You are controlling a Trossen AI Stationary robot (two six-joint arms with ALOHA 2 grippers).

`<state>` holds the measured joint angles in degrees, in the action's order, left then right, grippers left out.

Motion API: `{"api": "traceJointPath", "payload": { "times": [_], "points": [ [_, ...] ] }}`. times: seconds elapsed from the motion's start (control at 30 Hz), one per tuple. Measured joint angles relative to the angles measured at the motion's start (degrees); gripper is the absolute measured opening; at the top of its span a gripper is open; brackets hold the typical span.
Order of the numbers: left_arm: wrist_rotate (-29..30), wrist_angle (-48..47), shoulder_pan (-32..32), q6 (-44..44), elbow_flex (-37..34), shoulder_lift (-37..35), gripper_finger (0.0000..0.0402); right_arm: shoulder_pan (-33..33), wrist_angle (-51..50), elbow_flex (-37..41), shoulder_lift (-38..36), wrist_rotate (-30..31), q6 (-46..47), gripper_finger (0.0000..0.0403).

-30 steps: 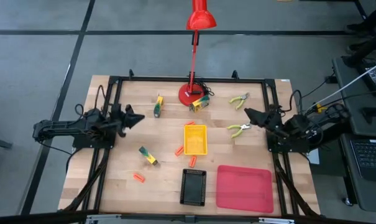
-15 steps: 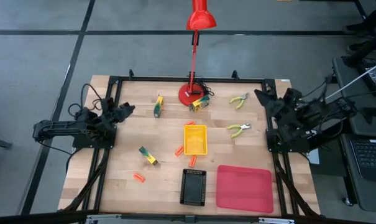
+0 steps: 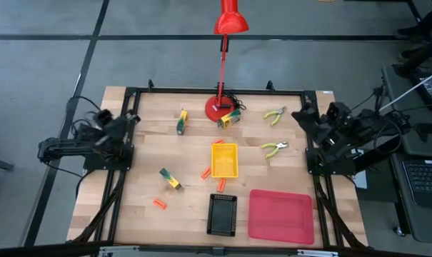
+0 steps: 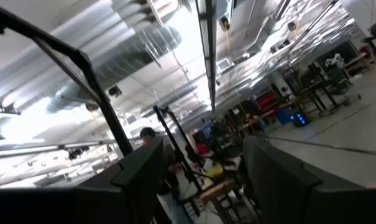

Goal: Pick & Place School Supplies
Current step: Put the yellow crayon box into the pink bin

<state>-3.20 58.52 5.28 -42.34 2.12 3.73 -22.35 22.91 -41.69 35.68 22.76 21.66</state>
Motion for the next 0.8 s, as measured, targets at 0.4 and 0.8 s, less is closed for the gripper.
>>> {"api": "traceJointPath", "payload": {
  "times": [0.4, 0.8],
  "points": [
    [-8.13, -68.57, -3.38, 7.74, 32.93, 18.1, 0.0028, 0.0, -3.25, 0.0, -0.02, 0.63, 1.75, 0.0227],
    [-8.79, -114.33, -17.14, 28.58, 54.68, 51.15, 0.0031, 0.02, -2.77, 0.0, -0.02, 4.92, 3.4, 0.0227]
  ]
}}
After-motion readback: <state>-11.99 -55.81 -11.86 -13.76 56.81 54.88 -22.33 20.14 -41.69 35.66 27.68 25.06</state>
